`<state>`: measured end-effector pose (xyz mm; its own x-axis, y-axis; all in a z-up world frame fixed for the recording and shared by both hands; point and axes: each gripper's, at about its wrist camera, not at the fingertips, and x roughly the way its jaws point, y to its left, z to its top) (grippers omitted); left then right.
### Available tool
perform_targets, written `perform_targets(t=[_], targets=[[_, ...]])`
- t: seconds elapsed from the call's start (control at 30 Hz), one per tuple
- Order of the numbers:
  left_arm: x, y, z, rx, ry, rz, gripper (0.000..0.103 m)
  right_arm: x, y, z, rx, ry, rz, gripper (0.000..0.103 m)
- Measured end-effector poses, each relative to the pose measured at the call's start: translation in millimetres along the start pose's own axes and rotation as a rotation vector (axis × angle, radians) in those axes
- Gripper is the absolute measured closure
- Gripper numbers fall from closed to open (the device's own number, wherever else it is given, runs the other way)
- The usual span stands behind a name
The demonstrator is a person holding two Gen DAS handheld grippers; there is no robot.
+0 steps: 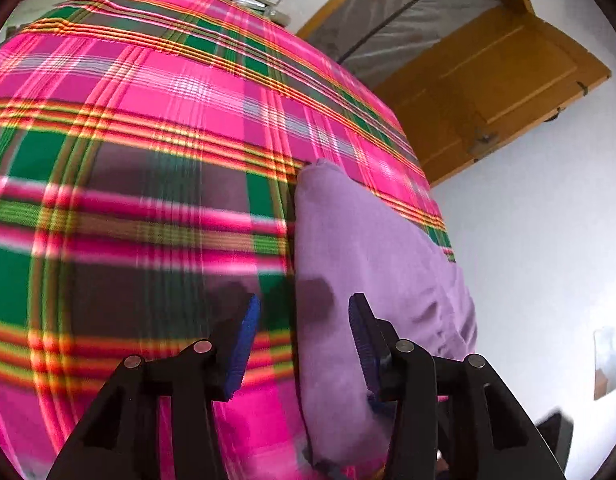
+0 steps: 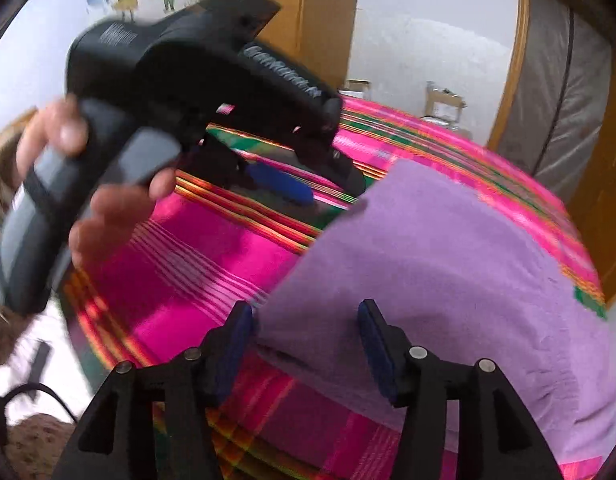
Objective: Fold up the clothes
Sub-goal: 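Grasp the ribbed cuff with the left tool while the right tool pinches fabric beside it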
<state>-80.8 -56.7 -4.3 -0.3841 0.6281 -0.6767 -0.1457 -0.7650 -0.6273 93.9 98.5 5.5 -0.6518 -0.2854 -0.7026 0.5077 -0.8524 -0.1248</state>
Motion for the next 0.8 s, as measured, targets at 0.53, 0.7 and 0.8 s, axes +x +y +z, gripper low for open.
perform_targets(t=[0.53, 0.7, 0.8], targets=[[53, -12, 45, -0.015, 0.111, -0.129, 0.051, -3, 0, -4, 0.060, 0.007, -0.016, 0.054], [59, -19, 44, -0.008, 0.115, -0.110, 0.060, -4, 3, -3, 0.063, 0.000, -0.025, 0.068], [61, -18, 45, -0.039, 0.127, -0.094, 0.081, -6, 4, -1, 0.067, -0.005, -0.037, 0.083]])
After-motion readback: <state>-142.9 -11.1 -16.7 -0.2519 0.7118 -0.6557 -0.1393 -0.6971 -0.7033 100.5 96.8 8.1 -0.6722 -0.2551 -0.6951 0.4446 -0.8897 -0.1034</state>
